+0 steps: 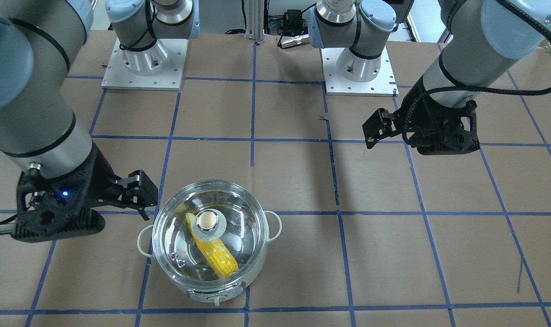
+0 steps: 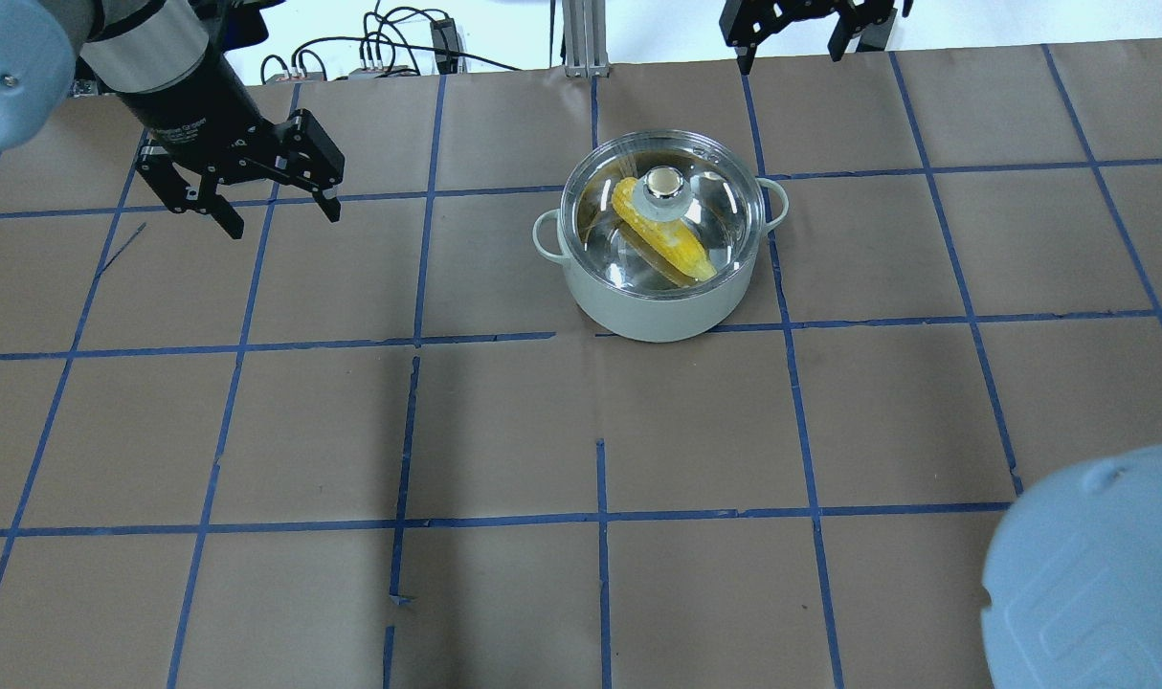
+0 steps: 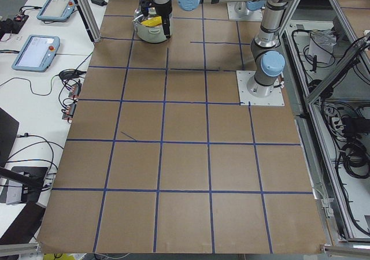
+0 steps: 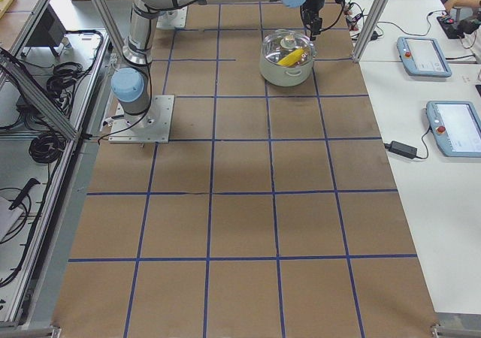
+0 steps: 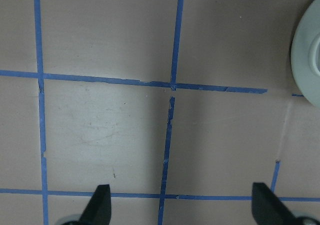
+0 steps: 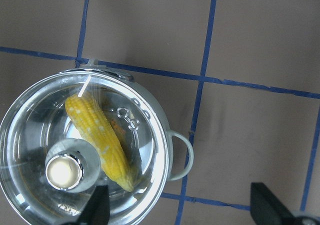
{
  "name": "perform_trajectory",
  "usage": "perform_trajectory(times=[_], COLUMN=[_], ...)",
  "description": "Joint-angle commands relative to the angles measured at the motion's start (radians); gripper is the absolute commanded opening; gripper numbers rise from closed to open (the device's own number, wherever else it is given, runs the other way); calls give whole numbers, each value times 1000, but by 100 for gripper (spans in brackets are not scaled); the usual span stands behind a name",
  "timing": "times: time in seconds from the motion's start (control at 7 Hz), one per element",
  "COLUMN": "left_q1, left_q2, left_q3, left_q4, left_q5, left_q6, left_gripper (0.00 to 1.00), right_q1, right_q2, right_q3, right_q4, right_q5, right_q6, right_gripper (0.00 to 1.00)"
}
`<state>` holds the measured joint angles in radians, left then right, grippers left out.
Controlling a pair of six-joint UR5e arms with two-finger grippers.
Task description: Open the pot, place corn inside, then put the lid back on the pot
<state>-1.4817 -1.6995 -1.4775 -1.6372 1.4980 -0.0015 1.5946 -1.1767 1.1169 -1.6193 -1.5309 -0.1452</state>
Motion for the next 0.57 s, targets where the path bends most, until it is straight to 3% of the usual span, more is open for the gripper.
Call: perform_trajectory(times=[0.0,0.14,0.43], left_q1=[0,0,-2], left_q2=[0,4,12], left_q3=[-1,-1,-1], left_q4=[-1,0,5], left_q5=[1,2,4], left_q6=[0,-2,-8], left_gripper=[100,100,100], right_q1=[-56,-50,-30], right_q2=[-99,-154,-291], right_q3=[24,58,223], right_q4=[122,151,202], right_q5=[12,35,22], right_q6=[-33,-33,-30], right_gripper=[99,100,100])
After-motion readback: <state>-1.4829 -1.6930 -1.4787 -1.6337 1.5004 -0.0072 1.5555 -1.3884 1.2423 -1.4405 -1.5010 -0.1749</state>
